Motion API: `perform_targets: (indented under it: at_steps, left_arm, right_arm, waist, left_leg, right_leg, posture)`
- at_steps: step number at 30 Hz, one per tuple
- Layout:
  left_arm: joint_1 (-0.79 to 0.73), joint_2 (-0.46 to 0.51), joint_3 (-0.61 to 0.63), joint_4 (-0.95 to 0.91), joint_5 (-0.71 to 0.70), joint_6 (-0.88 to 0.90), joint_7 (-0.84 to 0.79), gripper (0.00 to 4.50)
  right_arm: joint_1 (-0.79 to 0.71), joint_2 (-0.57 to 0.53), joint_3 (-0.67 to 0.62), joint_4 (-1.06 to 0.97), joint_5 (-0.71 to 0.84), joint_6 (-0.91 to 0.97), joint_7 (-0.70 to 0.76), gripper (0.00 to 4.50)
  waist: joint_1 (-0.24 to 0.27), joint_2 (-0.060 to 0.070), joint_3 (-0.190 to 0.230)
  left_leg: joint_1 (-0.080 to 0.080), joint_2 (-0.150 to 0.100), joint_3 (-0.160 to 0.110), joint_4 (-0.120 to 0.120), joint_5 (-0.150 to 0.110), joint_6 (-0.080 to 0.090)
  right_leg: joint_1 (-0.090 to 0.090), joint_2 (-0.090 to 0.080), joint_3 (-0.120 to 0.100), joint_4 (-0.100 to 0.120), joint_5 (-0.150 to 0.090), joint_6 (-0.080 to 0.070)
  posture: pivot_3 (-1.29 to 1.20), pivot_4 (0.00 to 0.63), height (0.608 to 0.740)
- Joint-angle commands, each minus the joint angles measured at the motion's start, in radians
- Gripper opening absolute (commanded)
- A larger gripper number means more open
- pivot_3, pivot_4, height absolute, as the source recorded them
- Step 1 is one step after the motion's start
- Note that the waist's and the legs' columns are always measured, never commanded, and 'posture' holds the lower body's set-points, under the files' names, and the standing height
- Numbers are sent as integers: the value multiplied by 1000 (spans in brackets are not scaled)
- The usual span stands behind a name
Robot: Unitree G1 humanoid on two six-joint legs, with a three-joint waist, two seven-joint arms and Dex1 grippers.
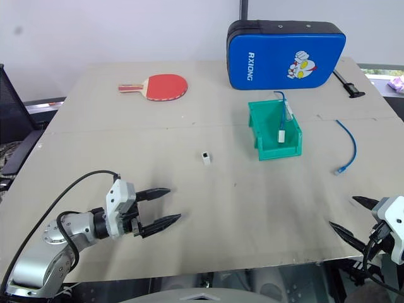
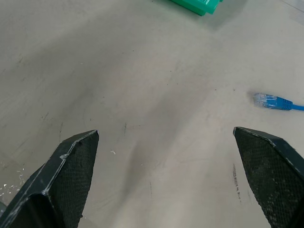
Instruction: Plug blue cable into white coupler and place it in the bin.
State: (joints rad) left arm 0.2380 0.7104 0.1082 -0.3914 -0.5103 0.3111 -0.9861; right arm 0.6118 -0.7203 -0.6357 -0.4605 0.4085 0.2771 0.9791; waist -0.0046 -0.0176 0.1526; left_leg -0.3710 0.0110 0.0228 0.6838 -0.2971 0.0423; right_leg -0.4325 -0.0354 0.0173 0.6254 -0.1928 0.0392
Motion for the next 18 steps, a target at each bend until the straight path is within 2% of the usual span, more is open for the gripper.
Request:
perform_targets:
  at_steps: [1, 4, 7, 9, 11, 13, 15, 17, 18]
  left_arm:
    - [-35, -36, 19, -59, -79, 61, 69, 4467]
    - [-85, -109, 46, -144, -281, 256, 226, 4467]
    - [-105, -117, 31, -186, -340, 330, 266, 4467]
    - [-113, -95, -4, -215, -298, 304, 236, 4467]
    - [-116, -50, -58, -232, -191, 208, 148, 4467]
    - [-119, -28, -84, -230, -149, 156, 101, 4467]
    - [-126, -32, -92, -220, -144, 132, 88, 4500]
    - [-132, -30, -101, -213, -131, 105, 60, 4500]
    - [-132, -27, -105, -211, -124, 94, 47, 4500]
  right_arm:
    - [-28, -20, -38, -17, 30, 36, -22, 4500]
    - [-138, -56, -40, -39, 93, 218, -129, 4500]
    - [-210, -111, -26, -23, 97, 316, -163, 4500]
    - [-239, -177, 5, 6, 70, 293, -110, 4500]
    - [-272, -308, 75, 92, -36, 172, -15, 4500]
    - [-297, -399, 136, 177, -114, 47, 57, 4500]
    - [-374, -481, 219, 285, -150, -46, 137, 3947]
    - [-523, -556, 376, 443, -259, -232, 208, 3318]
    - [-603, -570, 451, 520, -312, -326, 239, 2749]
  waist:
    - [0, 0, 0]
    - [-2, -2, 3]
    - [-2, -2, 2]
    - [-1, -1, 3]
    - [-2, 0, 4]
    - [-3, 1, 4]
    - [-4, -1, 5]
    - [-8, -1, 7]
    - [-8, 0, 9]
  left_leg:
    - [0, 0, 0, 0, 0, 0]
    - [0, 0, 0, 1, 0, 0]
    - [0, 0, 0, 1, 0, 0]
    - [0, 0, 0, 0, 0, 0]
    - [0, -1, -1, -1, 0, 0]
    - [0, -2, 1, -1, 0, 0]
    - [1, -2, 2, -1, 0, 0]
    - [1, -1, 2, -1, 0, 0]
    - [3, -1, 5, 0, 0, 0]
  right_leg:
    - [0, 0, 0, 0, 0, 0]
    - [0, -1, 0, 0, 0, 0]
    - [1, -1, 1, 1, 0, 0]
    - [0, 1, 0, 1, 0, 0]
    - [0, 3, 0, 1, 0, 0]
    - [0, 3, 2, 0, 0, 0]
    - [0, 2, 2, -1, 0, 0]
    - [0, 2, 2, -1, 0, 0]
    - [1, 2, 4, -1, 0, 0]
  posture:
    - [0, 150, 740]
    - [0, 150, 740]
    - [0, 150, 740]
    - [0, 150, 740]
    - [0, 150, 740]
    - [0, 150, 740]
    - [0, 150, 740]
    - [0, 150, 740]
    - [0, 150, 740]
